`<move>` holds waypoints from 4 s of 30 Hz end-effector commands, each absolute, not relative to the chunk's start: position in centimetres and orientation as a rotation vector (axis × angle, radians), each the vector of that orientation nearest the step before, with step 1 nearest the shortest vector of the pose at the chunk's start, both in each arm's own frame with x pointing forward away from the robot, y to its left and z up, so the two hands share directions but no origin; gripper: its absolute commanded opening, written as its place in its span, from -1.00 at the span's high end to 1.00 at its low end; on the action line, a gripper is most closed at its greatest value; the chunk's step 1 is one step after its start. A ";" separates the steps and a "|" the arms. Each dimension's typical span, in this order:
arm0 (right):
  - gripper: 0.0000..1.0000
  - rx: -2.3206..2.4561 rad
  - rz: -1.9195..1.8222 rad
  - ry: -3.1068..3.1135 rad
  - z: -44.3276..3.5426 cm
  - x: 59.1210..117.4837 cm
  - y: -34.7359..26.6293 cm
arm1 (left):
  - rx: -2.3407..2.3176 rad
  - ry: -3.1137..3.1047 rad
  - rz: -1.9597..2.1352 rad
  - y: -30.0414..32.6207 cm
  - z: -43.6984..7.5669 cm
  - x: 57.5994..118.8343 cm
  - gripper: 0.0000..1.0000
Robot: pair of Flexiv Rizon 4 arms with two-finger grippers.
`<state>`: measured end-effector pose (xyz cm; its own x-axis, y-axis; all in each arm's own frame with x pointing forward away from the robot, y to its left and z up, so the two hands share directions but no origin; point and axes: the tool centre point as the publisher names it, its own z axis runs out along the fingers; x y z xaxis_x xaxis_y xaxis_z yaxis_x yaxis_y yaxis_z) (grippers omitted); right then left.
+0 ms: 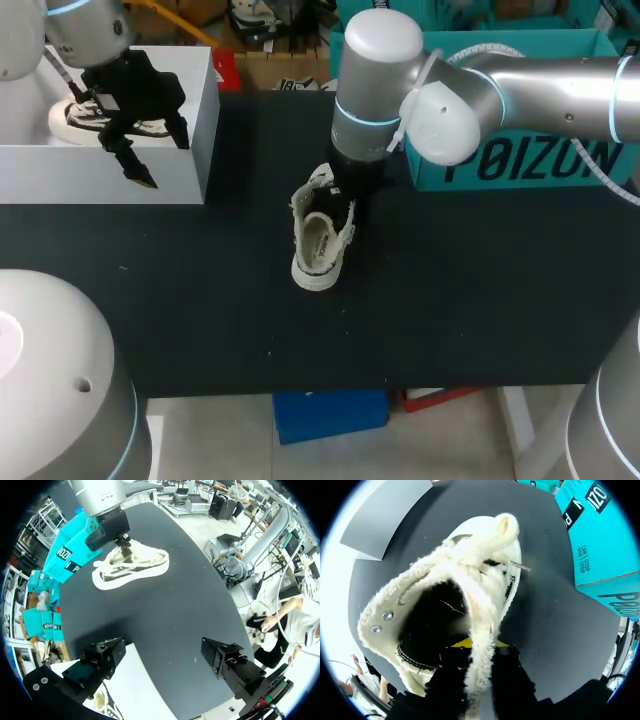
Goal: Take the shoe out of the shoebox, open the shoe tongue, remove and reinsert the insole, then place the shoe into the shoebox
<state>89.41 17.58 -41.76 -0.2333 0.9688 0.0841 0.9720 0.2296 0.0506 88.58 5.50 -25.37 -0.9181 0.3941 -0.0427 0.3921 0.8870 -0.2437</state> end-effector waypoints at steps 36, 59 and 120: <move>1.00 -0.867 -0.255 -3.031 -21.7 91.1 17.8 | -0.633 -3.046 0.386 5.5 -25.3 88.5 -1.00; 1.00 -0.245 -0.090 -3.171 -13.9 92.8 16.7 | -0.633 -3.046 0.386 5.5 -25.3 88.5 -1.00; 1.00 -0.019 -0.058 -3.173 -19.3 111.5 -10.7 | -0.633 -3.046 0.386 5.5 -25.3 88.5 -1.00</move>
